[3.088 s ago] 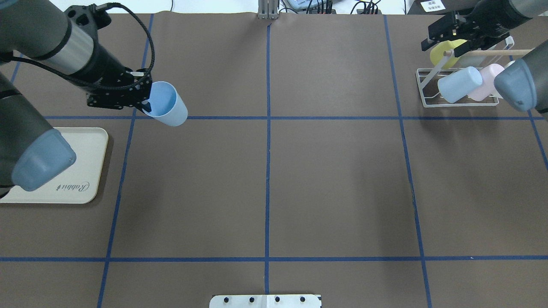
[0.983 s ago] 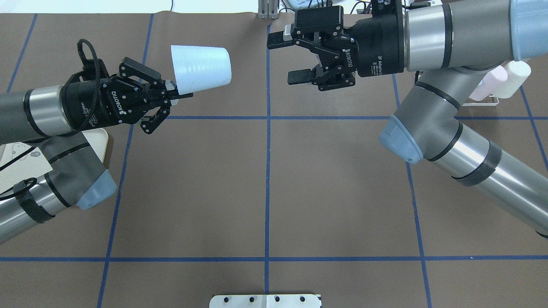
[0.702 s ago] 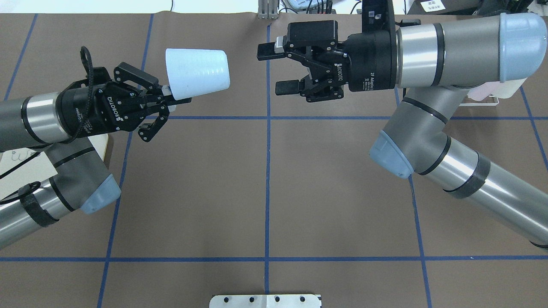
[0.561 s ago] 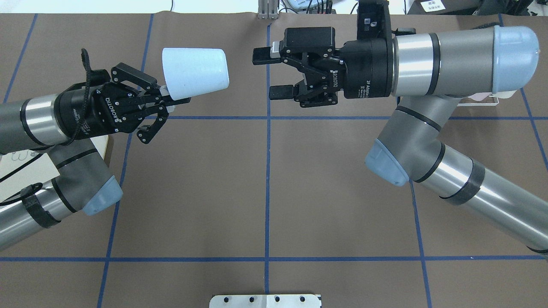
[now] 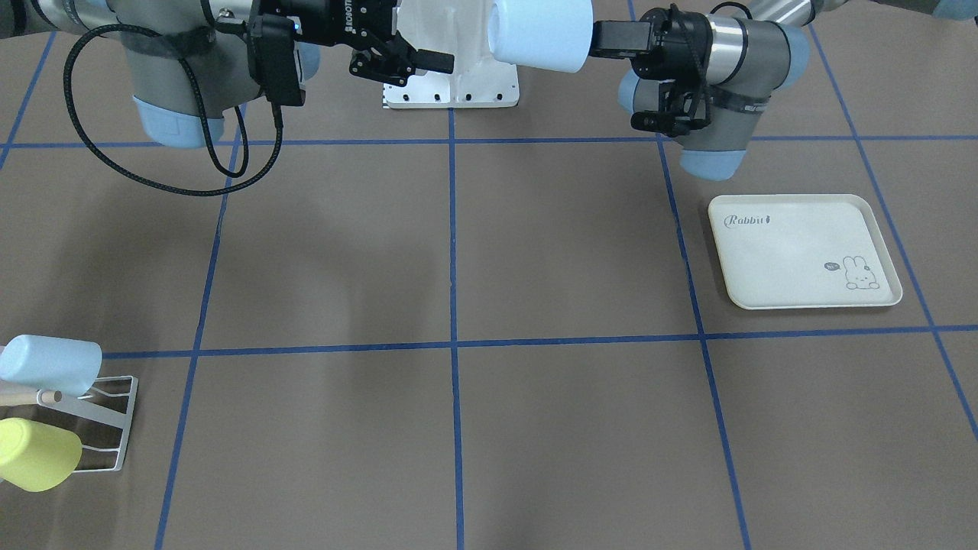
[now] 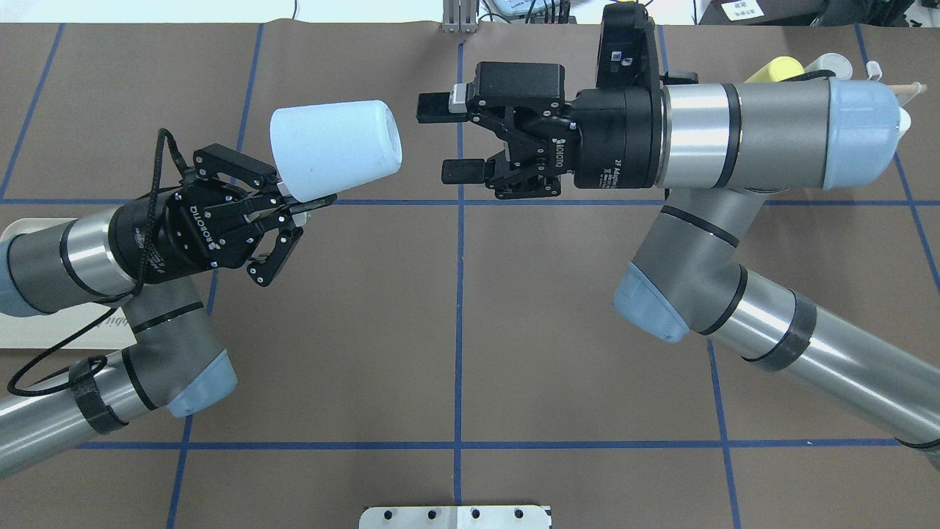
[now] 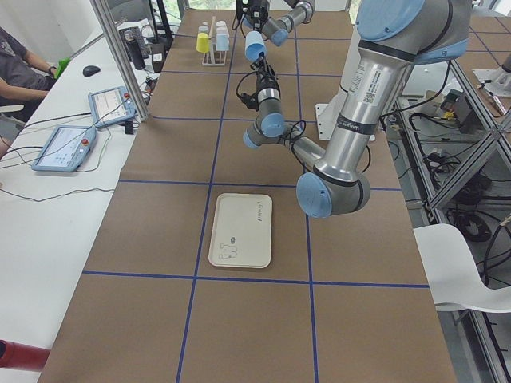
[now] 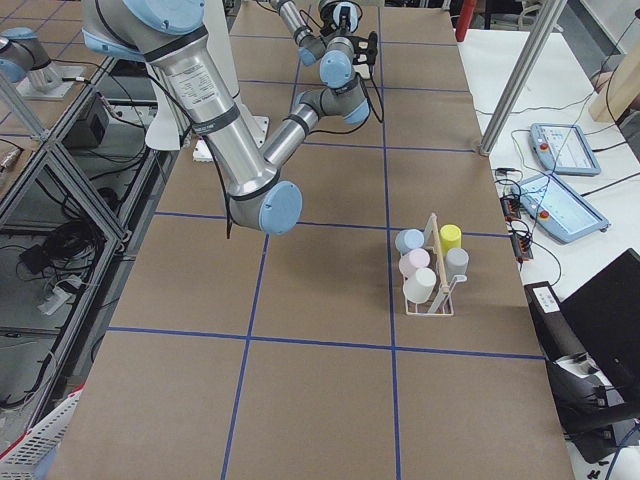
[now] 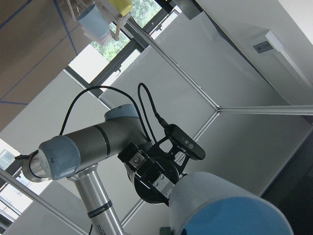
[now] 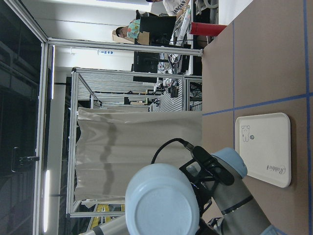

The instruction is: Transfer IKEA cup to right arm and place on rack

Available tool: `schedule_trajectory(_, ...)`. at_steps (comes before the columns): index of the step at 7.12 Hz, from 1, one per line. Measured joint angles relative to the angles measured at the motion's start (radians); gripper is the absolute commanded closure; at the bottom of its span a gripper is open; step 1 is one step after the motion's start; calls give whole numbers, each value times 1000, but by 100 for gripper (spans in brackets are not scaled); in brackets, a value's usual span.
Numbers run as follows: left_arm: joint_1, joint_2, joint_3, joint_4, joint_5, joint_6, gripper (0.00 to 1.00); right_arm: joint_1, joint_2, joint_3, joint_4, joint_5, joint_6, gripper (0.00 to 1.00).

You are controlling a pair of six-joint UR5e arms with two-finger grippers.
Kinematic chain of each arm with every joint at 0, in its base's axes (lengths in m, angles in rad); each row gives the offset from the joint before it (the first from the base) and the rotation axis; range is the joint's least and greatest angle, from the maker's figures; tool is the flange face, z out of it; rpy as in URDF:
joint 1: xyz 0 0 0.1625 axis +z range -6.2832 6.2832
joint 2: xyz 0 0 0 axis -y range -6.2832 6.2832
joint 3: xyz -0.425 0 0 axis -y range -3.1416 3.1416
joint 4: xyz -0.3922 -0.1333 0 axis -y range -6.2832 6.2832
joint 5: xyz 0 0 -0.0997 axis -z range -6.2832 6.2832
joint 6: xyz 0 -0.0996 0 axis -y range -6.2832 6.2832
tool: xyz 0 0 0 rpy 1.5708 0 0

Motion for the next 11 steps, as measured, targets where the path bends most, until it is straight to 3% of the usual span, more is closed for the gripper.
schedule_trajectory(8,38,-32,24,4,25,11,100,-37,2,-3,15,-43,22,2)
schedule_trajectory(9,42,-40,28,6,25,12,100,-39,2,-3,15,-42,22,5)
schedule_trajectory(11,44,-57,41,8,25,13,100,-43,1,-3,14,-41,23,27)
